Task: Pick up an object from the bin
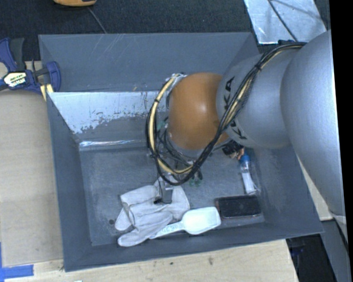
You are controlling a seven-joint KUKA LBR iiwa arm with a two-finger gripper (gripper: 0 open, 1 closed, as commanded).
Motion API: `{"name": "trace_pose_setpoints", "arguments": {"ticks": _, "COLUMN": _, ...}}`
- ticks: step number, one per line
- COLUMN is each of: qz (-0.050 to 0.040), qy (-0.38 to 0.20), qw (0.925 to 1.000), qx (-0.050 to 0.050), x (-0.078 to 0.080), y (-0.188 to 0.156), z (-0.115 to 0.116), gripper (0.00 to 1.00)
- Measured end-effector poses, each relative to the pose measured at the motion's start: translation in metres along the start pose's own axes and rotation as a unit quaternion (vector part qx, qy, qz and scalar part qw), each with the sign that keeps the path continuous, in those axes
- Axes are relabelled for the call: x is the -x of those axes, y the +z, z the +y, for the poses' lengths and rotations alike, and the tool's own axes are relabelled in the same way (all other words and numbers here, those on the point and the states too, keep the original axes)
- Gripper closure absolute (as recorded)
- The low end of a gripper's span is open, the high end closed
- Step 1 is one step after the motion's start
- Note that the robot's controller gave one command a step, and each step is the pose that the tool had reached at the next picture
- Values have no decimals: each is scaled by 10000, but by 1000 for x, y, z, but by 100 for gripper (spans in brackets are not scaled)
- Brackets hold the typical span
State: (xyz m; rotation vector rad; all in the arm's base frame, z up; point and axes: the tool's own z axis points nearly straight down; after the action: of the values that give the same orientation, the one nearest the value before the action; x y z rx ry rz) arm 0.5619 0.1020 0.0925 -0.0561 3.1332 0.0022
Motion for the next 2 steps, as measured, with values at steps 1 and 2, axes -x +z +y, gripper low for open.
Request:
{"name": "trace_pose_setpoints", "arguments": {"ticks": 1, "qz": 15, "qy": 18, "qw": 10000, "qx": -4, "x": -4, "y": 17, "z": -23, "gripper": 100}}
{"name": "trace_pose_setpoints", "arguments": {"ticks": 2, "qz": 15, "qy": 17, "qw": 10000, "qx": -4, "x": -4, "y": 17, "z": -23, "gripper": 100}}
